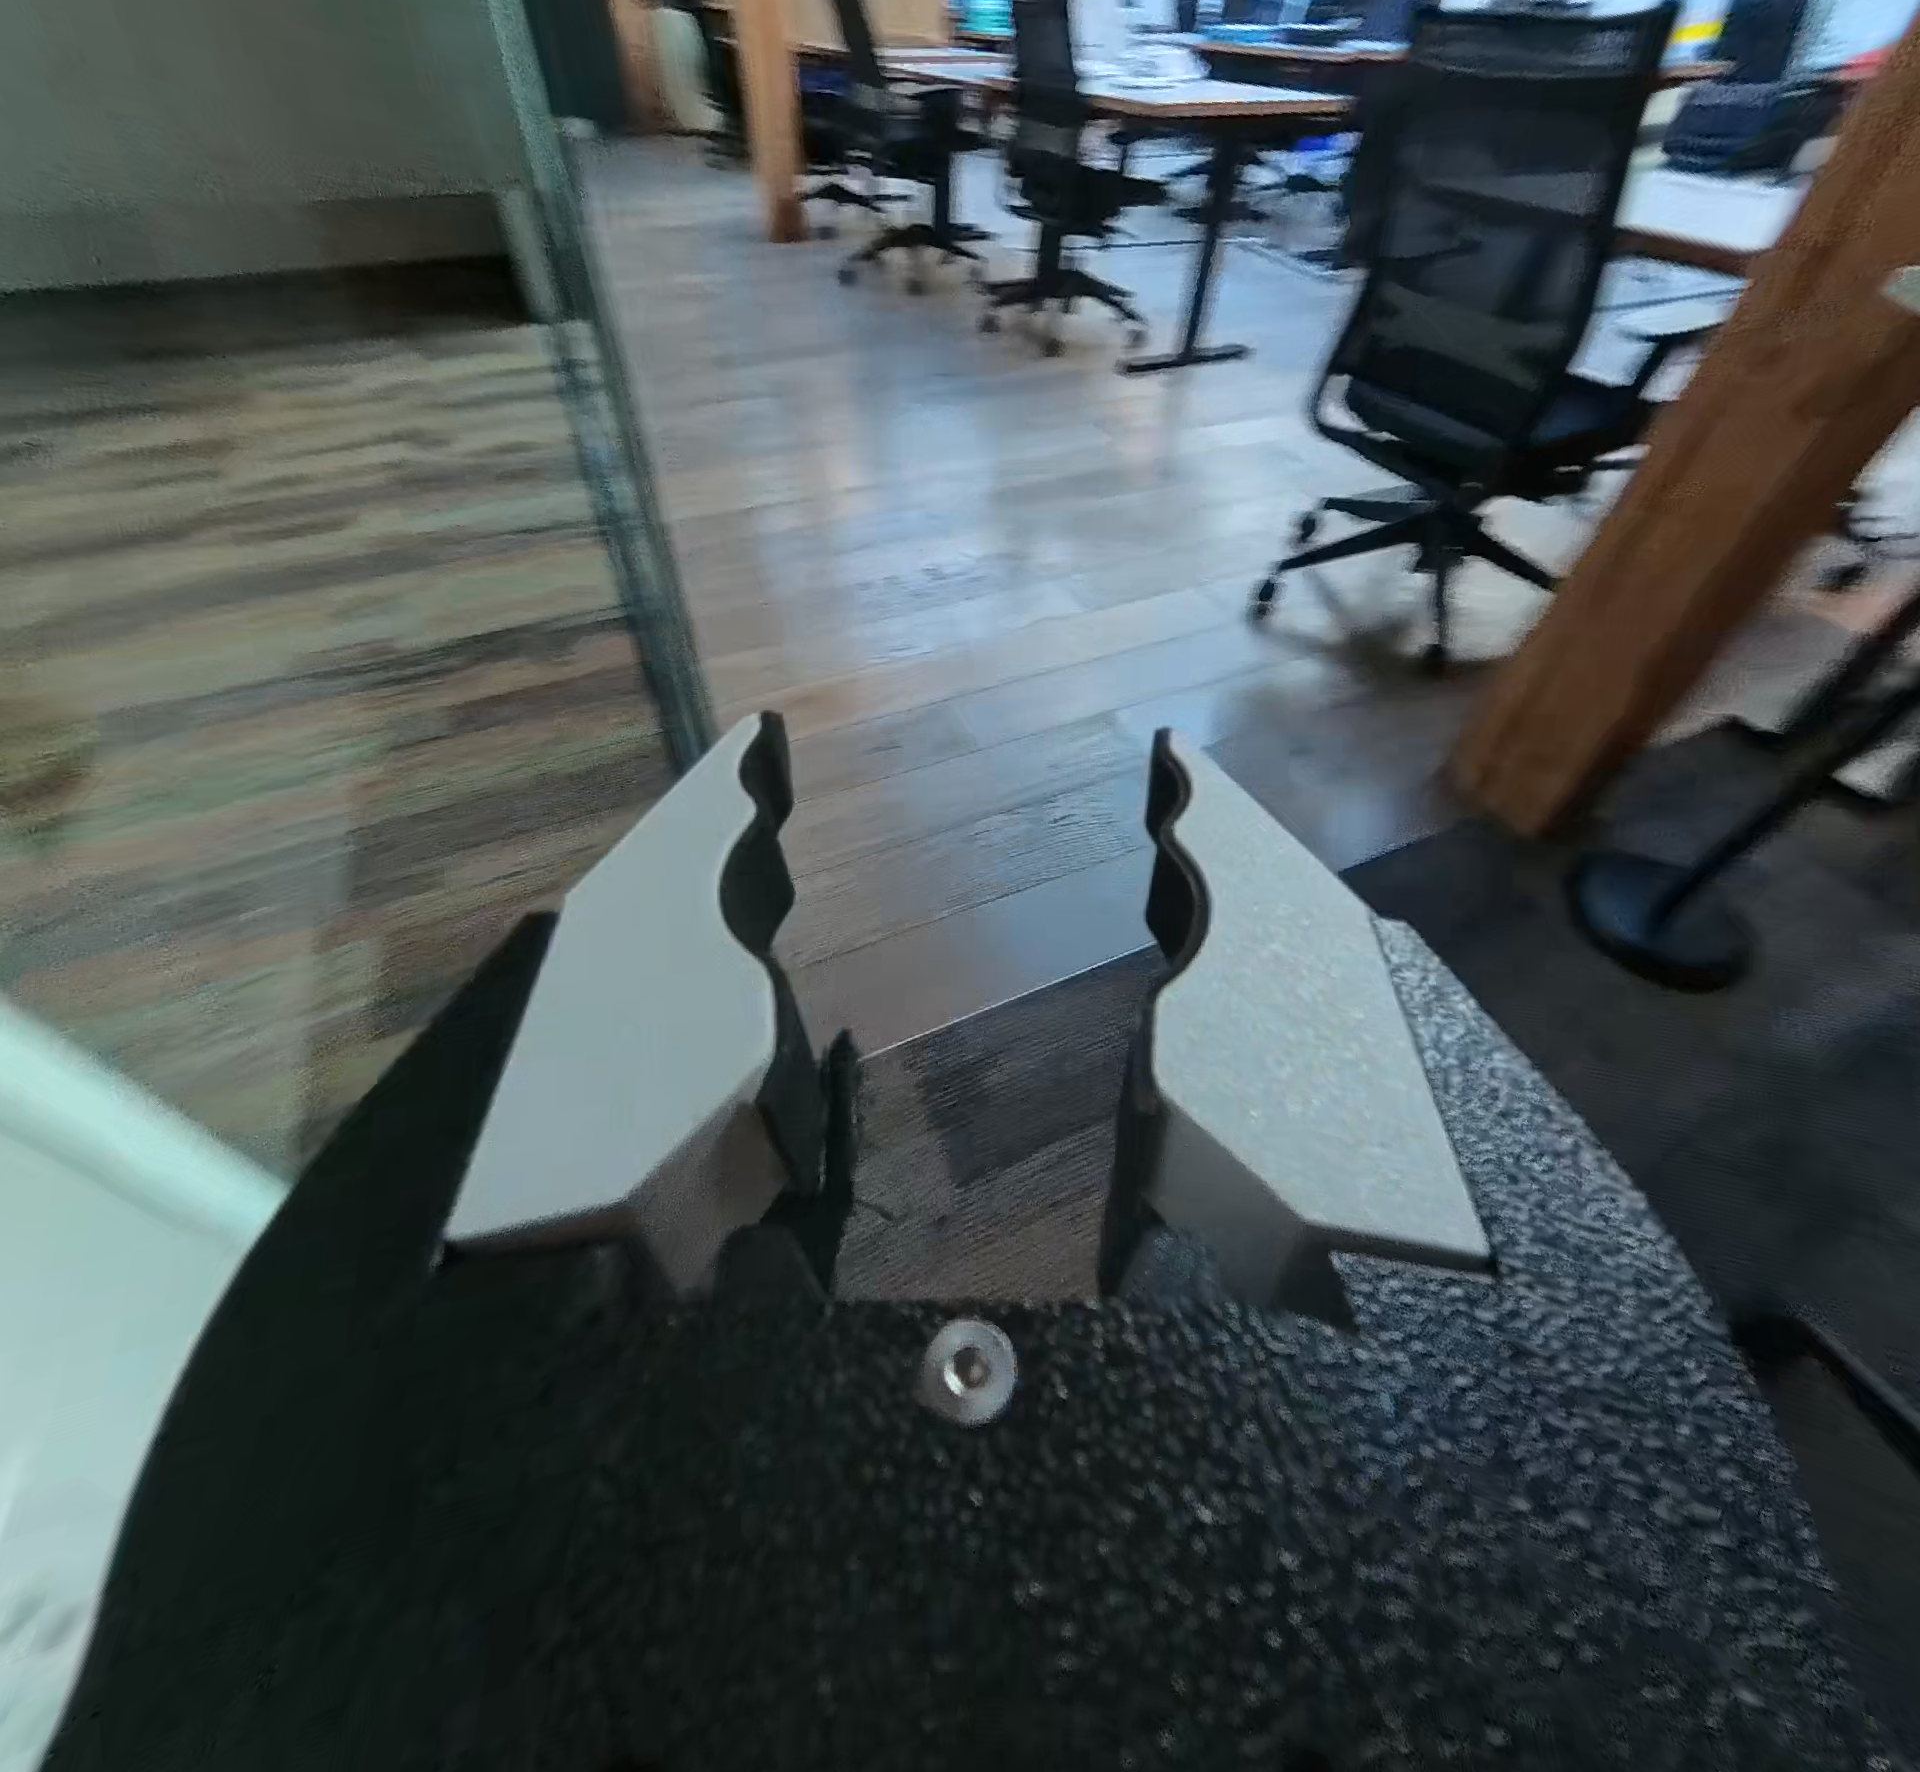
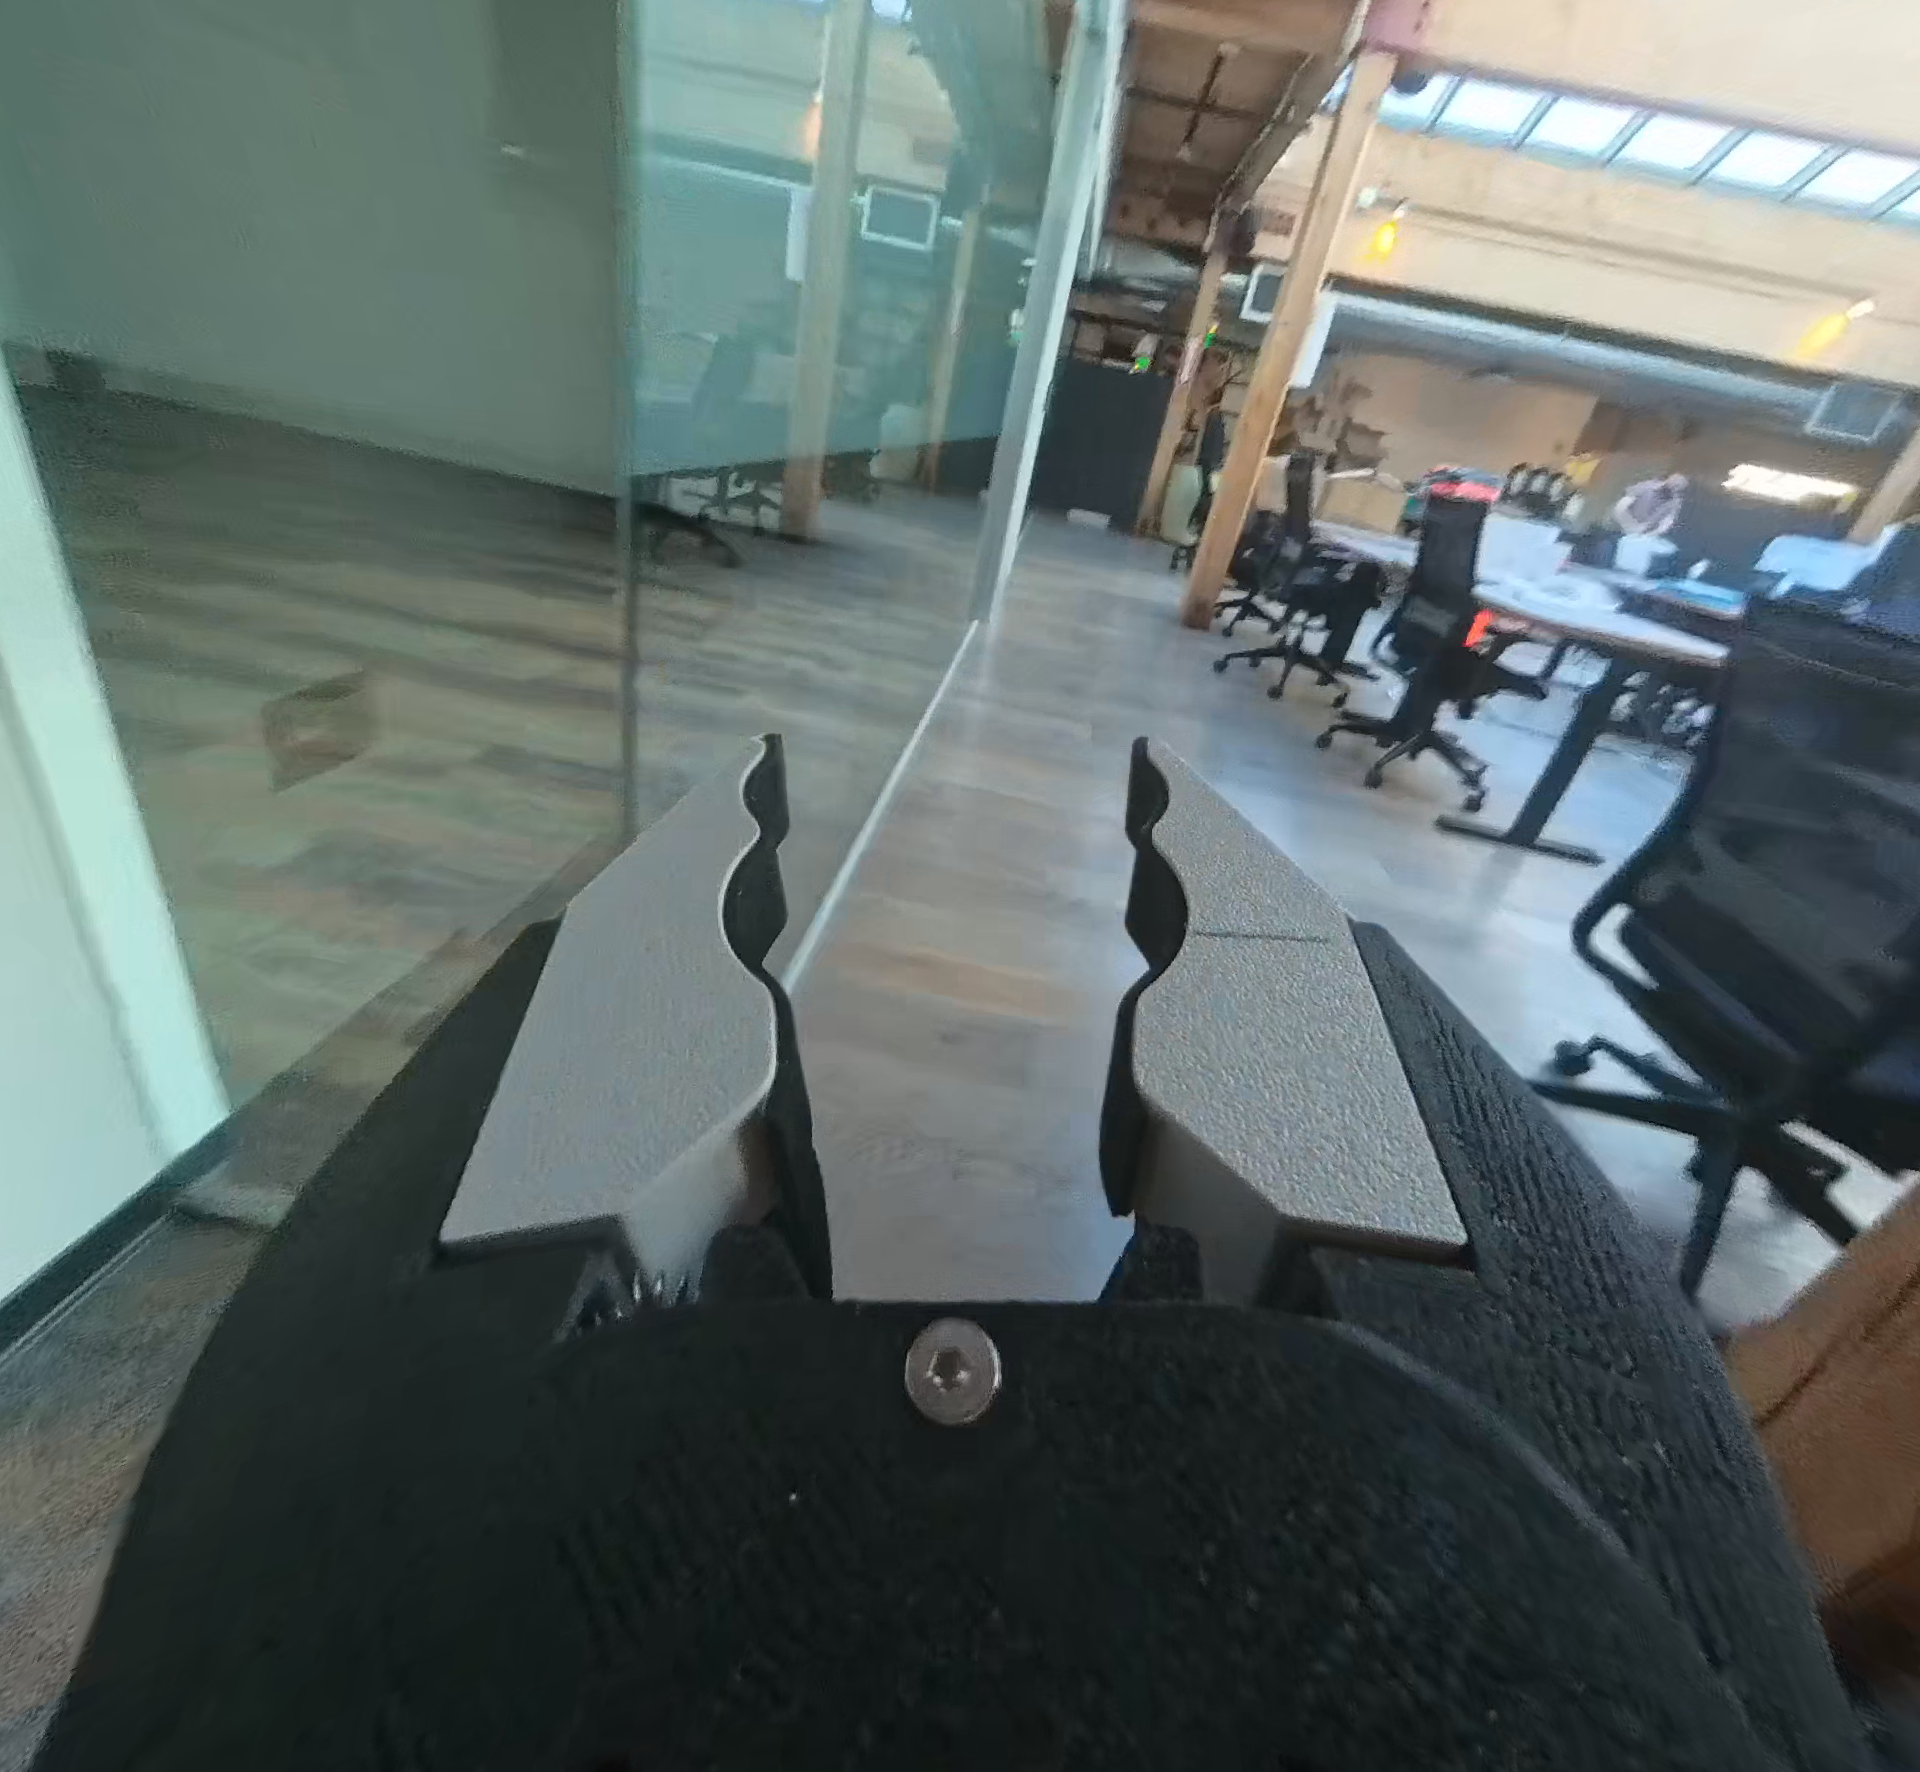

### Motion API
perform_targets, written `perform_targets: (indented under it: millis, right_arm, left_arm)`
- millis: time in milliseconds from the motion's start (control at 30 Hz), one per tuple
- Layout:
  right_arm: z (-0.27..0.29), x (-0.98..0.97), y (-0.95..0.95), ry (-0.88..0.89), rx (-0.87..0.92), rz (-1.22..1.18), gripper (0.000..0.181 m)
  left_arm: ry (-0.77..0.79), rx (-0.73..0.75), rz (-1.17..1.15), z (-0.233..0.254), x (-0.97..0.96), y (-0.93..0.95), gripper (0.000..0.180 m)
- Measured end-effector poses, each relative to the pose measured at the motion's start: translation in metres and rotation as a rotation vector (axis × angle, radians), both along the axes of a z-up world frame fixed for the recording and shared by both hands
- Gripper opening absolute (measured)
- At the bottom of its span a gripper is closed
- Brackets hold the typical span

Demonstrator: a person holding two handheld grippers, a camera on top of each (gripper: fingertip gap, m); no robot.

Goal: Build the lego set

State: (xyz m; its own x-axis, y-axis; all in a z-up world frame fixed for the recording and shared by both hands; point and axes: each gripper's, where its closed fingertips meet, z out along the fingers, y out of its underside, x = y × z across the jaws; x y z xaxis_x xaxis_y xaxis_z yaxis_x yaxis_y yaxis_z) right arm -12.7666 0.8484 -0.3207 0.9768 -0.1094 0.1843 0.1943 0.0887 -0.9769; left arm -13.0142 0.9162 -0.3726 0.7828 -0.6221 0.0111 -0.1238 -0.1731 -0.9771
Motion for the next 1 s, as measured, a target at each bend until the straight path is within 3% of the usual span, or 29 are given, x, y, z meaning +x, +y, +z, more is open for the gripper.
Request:
perform_targets:
  millis: [200,400,567,767,1000]
  right_arm:
    - [0.004,0.155,0.066,0.074,0.011,-0.244,0.069]
    - [-0.036,0.320,0.130,0.073,-0.041,-0.496,0.073]
    - [-0.042,0.427,0.256,0.105,-0.113,-0.490,0.074]
    - [-0.013,0.509,0.453,0.072,-0.105,-0.347,0.076]
    - [-0.008,0.599,0.681,0.081,-0.028,-0.279,0.079]
  left_arm:
    - [0.008,0.053,-0.230,0.005,0.151,0.116,0.086]
    - [-0.062,0.119,-0.244,0.000,0.285,0.287,0.116]
    - [-0.126,0.007,-0.128,-0.005,0.374,0.442,0.132]
    - [-0.034,0.085,-0.032,0.012,0.438,0.598,0.129]
    - [0.014,0.107,0.128,-0.015,0.473,0.789,0.134]
